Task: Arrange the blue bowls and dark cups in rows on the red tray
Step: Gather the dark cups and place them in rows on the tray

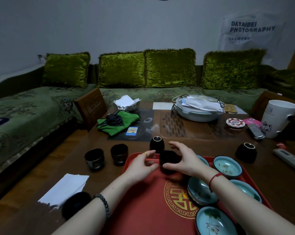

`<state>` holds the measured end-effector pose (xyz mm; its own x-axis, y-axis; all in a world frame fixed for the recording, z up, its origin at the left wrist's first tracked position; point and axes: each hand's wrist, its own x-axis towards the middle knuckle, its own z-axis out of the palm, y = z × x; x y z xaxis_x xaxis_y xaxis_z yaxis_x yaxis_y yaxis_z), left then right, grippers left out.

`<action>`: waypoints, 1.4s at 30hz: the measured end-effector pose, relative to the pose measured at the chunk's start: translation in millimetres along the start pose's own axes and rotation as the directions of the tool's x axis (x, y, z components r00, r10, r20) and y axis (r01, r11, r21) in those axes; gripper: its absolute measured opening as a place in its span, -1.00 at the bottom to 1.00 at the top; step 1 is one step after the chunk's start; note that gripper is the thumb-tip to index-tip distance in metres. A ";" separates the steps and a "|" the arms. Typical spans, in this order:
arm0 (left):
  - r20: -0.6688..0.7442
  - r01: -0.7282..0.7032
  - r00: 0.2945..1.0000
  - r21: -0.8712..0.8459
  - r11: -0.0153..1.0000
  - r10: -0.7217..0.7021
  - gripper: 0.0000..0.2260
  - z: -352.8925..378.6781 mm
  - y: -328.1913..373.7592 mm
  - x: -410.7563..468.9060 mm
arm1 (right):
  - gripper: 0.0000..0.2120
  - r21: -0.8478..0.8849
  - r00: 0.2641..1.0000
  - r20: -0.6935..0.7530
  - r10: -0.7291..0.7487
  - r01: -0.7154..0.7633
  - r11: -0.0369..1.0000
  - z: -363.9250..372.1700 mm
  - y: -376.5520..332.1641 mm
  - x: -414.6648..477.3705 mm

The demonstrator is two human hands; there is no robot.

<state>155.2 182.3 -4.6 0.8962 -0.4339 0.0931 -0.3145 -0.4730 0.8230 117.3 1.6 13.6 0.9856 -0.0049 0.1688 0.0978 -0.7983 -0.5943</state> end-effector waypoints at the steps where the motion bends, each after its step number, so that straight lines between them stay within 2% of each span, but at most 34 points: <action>1: -0.009 -0.004 1.000 -0.001 1.000 0.004 -0.54 -5.2 0.7 -0.7 | -0.19 0.002 1.000 -0.012 -0.017 0.017 1.000 -1.7 -3.8 0.7; 4: -0.015 0.005 1.000 -0.044 0.999 -0.006 -0.55 -22.1 3.7 -5.3 | -0.22 0.009 0.997 -0.033 -0.075 0.075 0.997 -3.9 -18.5 3.8; 8: -0.052 0.001 0.999 -0.008 1.000 -0.001 -0.54 -50.3 2.7 -14.2 | -0.23 0.033 0.991 -0.020 -0.131 0.131 0.991 0.3 -41.1 8.2; 20: -0.197 0.114 0.975 0.039 0.993 -0.104 -0.60 -139.9 -46.6 -105.3 | -0.18 0.155 0.941 0.147 -0.304 0.282 0.947 60.7 -118.6 -12.0; 23: -0.217 0.139 0.967 -0.005 0.990 -0.137 -0.68 -144.8 -63.7 -132.1 | -0.17 0.181 0.916 0.203 -0.346 0.312 0.933 82.0 -131.7 -21.2; 27: -0.170 0.157 0.970 -0.096 0.983 -0.171 -0.74 -142.5 -78.4 -159.9 | -0.16 0.222 0.892 0.254 -0.373 0.321 0.921 105.1 -142.2 -33.4; 36: -0.123 0.124 0.984 -0.017 0.992 -0.125 -0.55 -129.5 -81.5 -182.6 | -0.21 0.278 0.883 0.286 -0.371 0.295 0.914 131.1 -148.4 -49.7; 42: -0.142 0.084 0.986 0.000 0.997 -0.083 -0.55 -126.8 -79.4 -183.2 | -0.32 0.276 0.898 0.271 -0.346 0.272 0.922 134.2 -146.2 -51.0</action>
<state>55.7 396.6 -16.0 0.9545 -0.2799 0.1033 -0.2384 -0.5072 0.8282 71.2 199.4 -13.7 0.8887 0.4353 0.1438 0.3960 -0.5708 -0.7193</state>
